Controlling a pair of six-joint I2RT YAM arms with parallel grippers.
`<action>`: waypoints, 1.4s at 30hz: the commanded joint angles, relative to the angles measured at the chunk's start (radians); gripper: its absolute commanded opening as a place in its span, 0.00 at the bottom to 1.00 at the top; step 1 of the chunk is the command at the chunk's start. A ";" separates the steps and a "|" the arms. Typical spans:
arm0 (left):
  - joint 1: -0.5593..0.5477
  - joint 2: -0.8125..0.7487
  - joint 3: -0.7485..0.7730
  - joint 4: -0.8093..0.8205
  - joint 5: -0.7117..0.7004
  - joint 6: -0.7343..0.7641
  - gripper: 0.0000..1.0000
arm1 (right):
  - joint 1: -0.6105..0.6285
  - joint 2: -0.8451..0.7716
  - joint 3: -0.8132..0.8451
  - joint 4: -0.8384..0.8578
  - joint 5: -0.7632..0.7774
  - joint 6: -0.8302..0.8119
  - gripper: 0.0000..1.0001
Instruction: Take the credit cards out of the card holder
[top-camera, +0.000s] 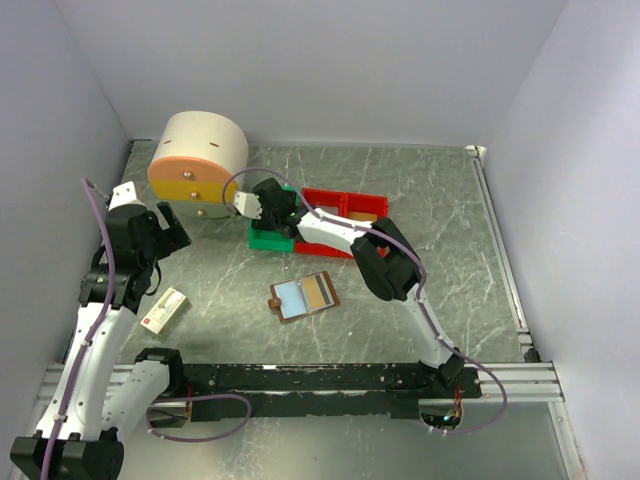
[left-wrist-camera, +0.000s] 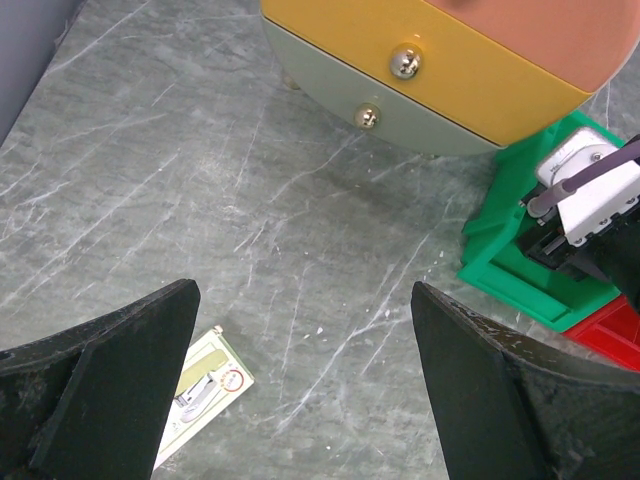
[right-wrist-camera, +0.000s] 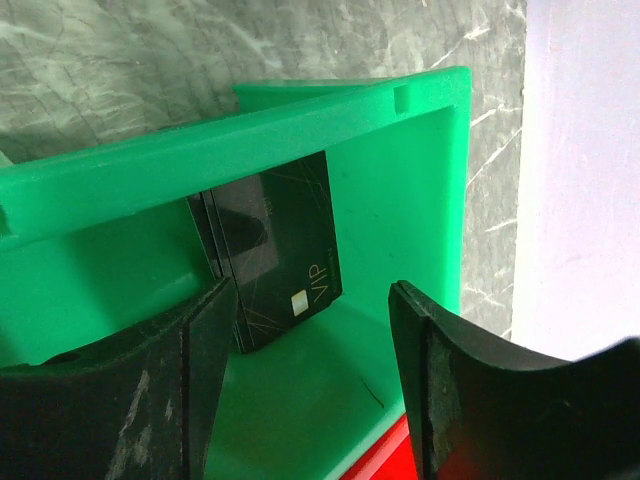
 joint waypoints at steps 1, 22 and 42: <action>0.014 0.004 -0.006 0.035 0.028 0.014 0.99 | -0.003 -0.053 -0.015 -0.018 -0.037 0.038 0.63; 0.015 0.002 -0.008 0.028 0.029 0.020 0.99 | -0.021 -0.669 -0.623 0.417 0.110 0.878 0.99; 0.015 -0.014 -0.035 0.018 0.304 -0.048 0.99 | -0.055 -1.211 -1.302 0.430 -0.256 1.538 1.00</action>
